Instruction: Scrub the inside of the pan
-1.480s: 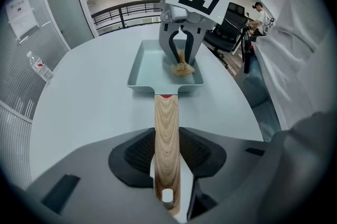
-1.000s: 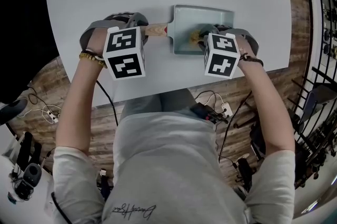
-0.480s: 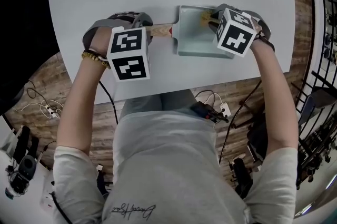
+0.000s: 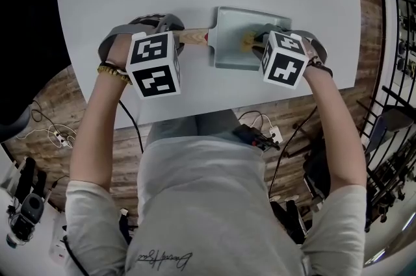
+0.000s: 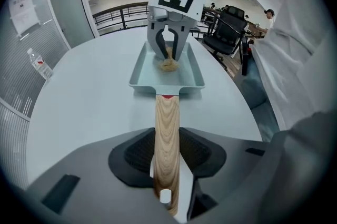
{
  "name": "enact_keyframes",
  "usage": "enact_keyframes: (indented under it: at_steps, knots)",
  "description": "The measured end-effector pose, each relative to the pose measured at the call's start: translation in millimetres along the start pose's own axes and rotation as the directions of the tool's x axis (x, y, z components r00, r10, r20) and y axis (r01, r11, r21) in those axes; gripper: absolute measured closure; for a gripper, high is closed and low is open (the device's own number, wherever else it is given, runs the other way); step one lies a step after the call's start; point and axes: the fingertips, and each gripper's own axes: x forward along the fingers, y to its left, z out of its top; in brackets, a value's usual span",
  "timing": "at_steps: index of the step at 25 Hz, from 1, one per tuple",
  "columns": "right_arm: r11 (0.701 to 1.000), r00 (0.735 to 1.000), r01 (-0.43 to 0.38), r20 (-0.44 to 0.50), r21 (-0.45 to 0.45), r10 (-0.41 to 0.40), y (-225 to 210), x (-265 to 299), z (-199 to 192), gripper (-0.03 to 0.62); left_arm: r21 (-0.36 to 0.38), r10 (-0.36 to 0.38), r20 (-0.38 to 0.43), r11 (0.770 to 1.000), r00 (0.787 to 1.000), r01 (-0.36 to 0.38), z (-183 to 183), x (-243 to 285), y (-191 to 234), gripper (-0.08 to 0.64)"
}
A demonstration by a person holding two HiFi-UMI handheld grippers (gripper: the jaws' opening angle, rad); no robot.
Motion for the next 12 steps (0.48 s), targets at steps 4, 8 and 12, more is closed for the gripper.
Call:
enact_keyframes:
  at_steps: [4,8,12]
  knots:
    - [0.999,0.999,-0.039,-0.009,-0.015,0.038,24,3,-3,0.517,0.008,-0.004,-0.011,1.0,1.0,0.004,0,-1,1,0.414]
    - [0.997,0.998,-0.068,-0.012,-0.018,0.068,38,6,-4,0.517,0.015,-0.01,-0.018,1.0,1.0,0.01,-1,0,2,0.414]
    - [0.997,0.997,-0.082,-0.004,0.0,0.082,41,7,-5,0.518,0.022,-0.014,-0.024,1.0,1.0,0.015,-1,1,4,0.414]
